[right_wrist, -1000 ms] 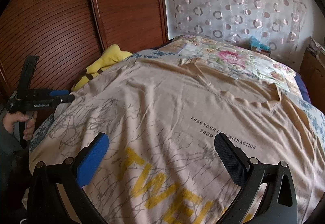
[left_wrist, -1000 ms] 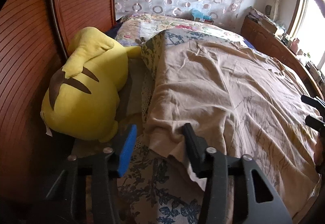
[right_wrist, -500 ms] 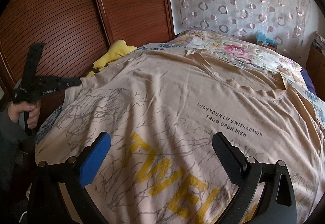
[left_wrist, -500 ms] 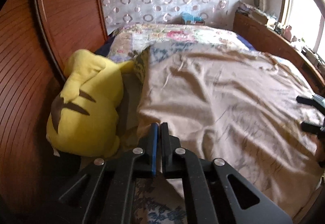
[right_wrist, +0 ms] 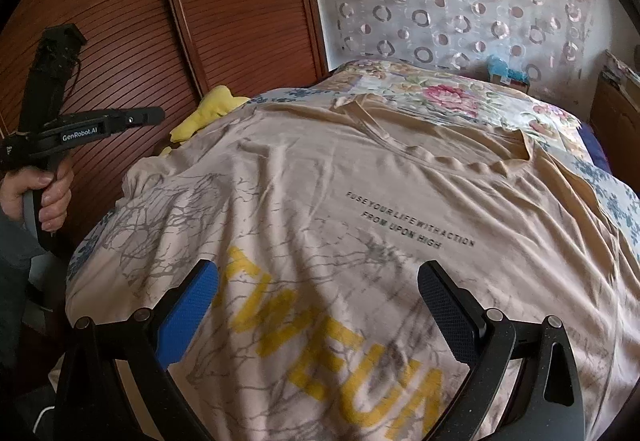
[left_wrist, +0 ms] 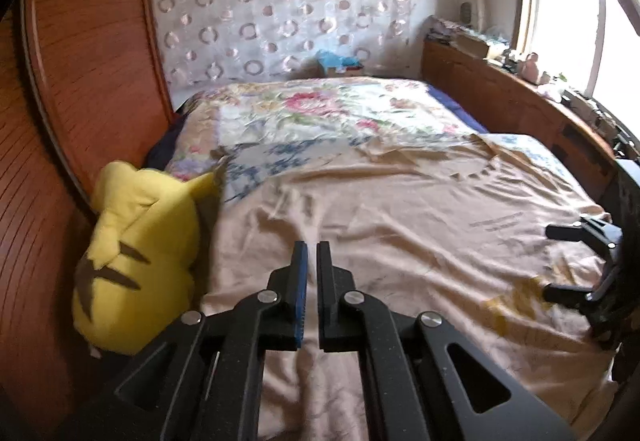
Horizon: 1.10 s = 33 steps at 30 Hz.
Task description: Fold small clothes
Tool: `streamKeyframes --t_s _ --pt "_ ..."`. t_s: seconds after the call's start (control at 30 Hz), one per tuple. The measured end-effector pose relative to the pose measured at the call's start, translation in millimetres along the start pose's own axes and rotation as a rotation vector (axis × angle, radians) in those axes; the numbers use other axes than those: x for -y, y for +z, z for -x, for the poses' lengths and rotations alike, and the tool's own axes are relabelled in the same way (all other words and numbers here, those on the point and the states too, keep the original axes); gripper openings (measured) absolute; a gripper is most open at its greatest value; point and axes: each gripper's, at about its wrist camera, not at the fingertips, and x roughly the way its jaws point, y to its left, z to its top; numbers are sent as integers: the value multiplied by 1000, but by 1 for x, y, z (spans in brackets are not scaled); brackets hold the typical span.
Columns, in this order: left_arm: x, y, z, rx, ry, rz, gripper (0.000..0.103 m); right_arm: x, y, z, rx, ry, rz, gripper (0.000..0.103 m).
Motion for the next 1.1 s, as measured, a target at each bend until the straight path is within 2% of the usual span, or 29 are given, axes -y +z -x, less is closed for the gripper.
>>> streamKeyframes --t_s 0.03,0.1,0.13,0.2,0.27,0.3,0.33,0.57,0.6,0.67,0.77,0.83,0.87,1.1 --pt "-6 -3 -2 -25 12 2 23 -1 0 0 1 -2 0 100" --pt "-18 -10 -3 -67 3 12 36 -5 0 -2 2 -3 1 100" --pt "-24 -16 -3 -84 -6 22 42 -7 0 -3 3 -2 0 100" --pt "-34 -27 -2 -99 14 24 44 -6 0 -7 1 4 -5 100" --pt "-41 -37 -1 -111 29 25 55 -8 0 -10 0 8 -6 100" --pt "-42 -44 -2 -118 34 29 67 -8 0 -10 -2 11 -6 100" --pt "-46 -49 -3 -126 35 37 74 -9 0 -12 -3 13 -6 100" --pt "-54 -64 -21 -186 -9 82 74 -11 2 -17 -7 19 -3 100" --pt "-55 -65 -21 -176 -9 88 74 -12 2 -17 -8 19 -2 100" --pt "-57 -64 -20 -153 -8 86 65 -10 4 -16 -10 21 0 100" --pt "-57 -63 -23 -156 -12 81 46 -9 4 -16 -13 22 4 100" --pt "-55 -64 -26 -164 9 60 17 -11 3 -17 -17 21 10 100" --pt "-53 -64 -25 -155 14 47 11 -9 3 -16 -19 21 12 100" --pt "-35 -38 -6 -48 5 12 8 -9 3 -15 -24 25 15 100"
